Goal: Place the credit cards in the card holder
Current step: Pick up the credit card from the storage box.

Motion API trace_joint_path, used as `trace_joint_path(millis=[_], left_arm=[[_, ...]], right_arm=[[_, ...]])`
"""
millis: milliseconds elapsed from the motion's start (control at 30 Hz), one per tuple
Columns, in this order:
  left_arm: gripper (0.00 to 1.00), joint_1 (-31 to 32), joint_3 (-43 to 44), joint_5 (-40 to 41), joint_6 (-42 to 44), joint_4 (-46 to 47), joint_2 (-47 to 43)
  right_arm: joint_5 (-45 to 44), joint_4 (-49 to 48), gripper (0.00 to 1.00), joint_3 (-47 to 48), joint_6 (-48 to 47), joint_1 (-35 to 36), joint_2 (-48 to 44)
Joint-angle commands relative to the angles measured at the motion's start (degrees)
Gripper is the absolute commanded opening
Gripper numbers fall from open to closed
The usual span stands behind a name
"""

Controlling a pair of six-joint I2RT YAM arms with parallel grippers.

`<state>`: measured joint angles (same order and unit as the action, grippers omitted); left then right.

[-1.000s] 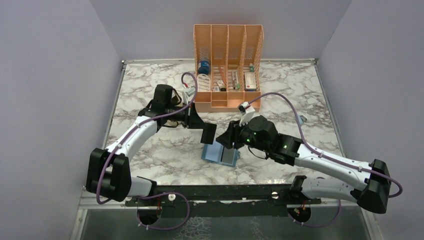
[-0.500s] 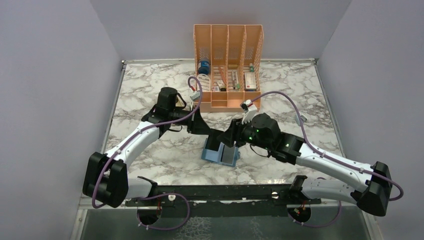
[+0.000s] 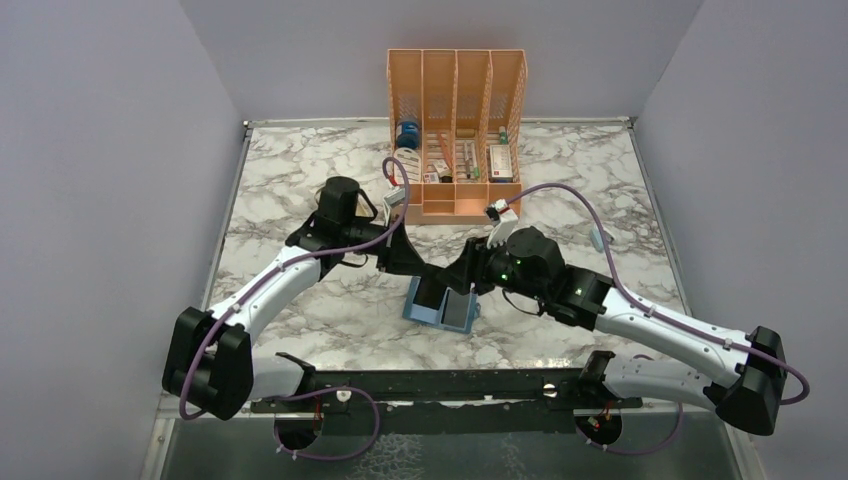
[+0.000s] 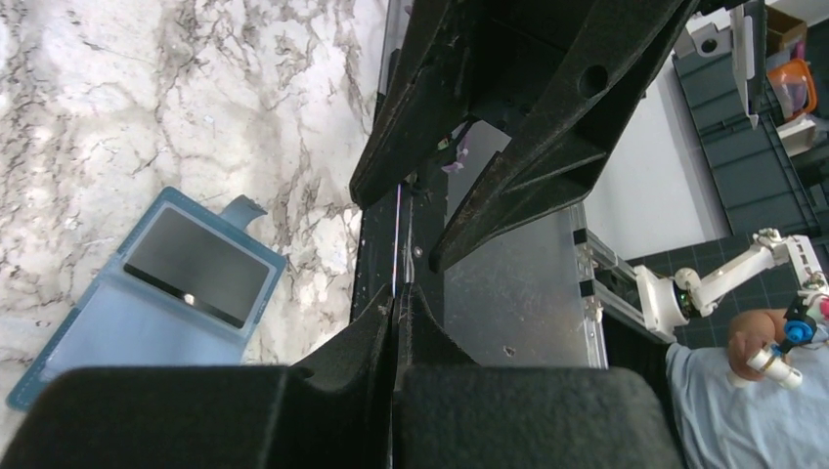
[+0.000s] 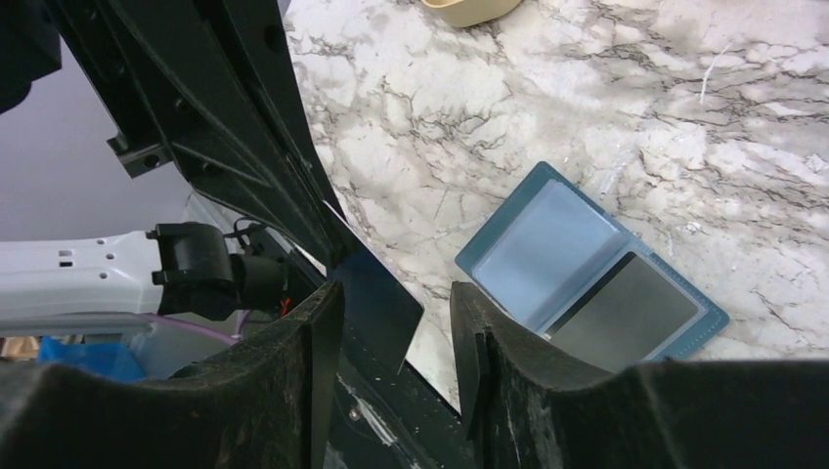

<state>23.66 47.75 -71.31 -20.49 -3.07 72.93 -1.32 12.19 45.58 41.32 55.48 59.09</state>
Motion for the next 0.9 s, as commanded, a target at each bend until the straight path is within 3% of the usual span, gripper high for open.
trace_joint_path(millis=[0,67,233,333,400,633,867], left_arm=[[0.0,1.4,-0.7,-3.0,1.9,1.7,-1.5],[0.0,1.5,-0.7,-2.9,2.1,1.8,-1.2],[0.02,1.5,0.0,-0.9,0.9,1.8,0.1],[0.26,1.3,0.6,4.3,0.5,0.4,0.4],[0.35,1.2,0.8,11.0,0.5,-1.5,0.7],[0.34,0.2,0.0,30.1,-0.9,-6.7,3.3],[0.29,1.4,-4.0,39.2,-4.0,-7.7,5.0]], right_arm=[[2.4,-3.6,0.42,-1.4,1.5,-0.1,-1.4],[2.6,-4.4,0.34,-2.0,1.6,-0.2,-1.9],[2.4,-4.7,0.02,-2.9,1.5,-0.2,-3.5],[1.3,-3.5,0.01,-3.7,1.8,-0.2,-3.8],[0.7,-2.7,0.01,-4.2,2.1,-0.2,-3.6],[-1.7,-1.3,0.01,-6.1,1.8,-0.2,-1.0],[1.2,-2.3,0.01,-7.0,1.5,-3.3,4.2]])
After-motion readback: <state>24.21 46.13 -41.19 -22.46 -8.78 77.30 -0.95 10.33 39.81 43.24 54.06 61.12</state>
